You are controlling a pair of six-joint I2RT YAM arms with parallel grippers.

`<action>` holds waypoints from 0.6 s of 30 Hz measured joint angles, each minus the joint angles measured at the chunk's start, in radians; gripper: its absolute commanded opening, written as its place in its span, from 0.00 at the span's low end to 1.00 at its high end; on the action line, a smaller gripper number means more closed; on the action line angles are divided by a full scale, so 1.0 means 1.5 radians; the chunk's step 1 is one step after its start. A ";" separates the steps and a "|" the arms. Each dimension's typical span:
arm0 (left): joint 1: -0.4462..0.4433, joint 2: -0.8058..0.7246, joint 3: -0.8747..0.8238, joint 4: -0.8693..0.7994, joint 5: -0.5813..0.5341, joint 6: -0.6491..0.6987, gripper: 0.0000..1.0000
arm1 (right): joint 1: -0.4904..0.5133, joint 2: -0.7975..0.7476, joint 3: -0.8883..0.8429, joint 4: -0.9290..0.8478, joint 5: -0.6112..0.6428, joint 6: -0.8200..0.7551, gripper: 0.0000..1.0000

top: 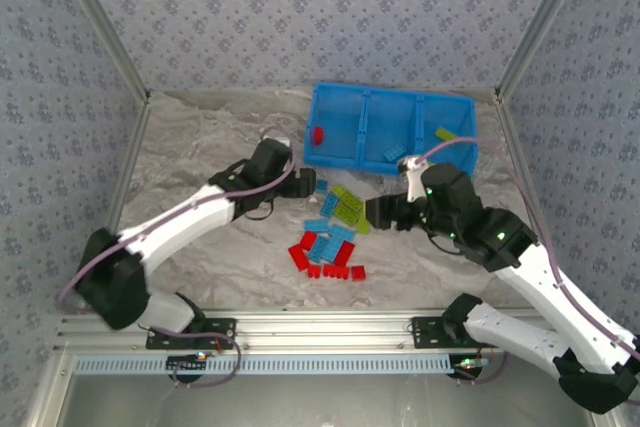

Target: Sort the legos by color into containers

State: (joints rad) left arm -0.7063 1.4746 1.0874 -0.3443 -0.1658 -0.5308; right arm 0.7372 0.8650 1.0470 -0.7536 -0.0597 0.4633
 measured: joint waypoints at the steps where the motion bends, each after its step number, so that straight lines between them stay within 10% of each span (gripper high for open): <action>1: 0.000 0.033 0.021 -0.003 0.000 -0.008 0.94 | 0.011 0.004 -0.008 -0.006 -0.002 0.002 0.83; 18: -0.001 0.367 0.208 -0.005 0.018 -0.038 0.64 | 0.039 0.109 -0.034 -0.027 0.045 0.031 0.86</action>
State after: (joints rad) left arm -0.7078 2.0254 1.3998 -0.3519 -0.1390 -0.5880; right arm 0.7963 1.0286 0.9966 -0.7937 0.0071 0.5091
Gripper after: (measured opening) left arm 0.647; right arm 0.863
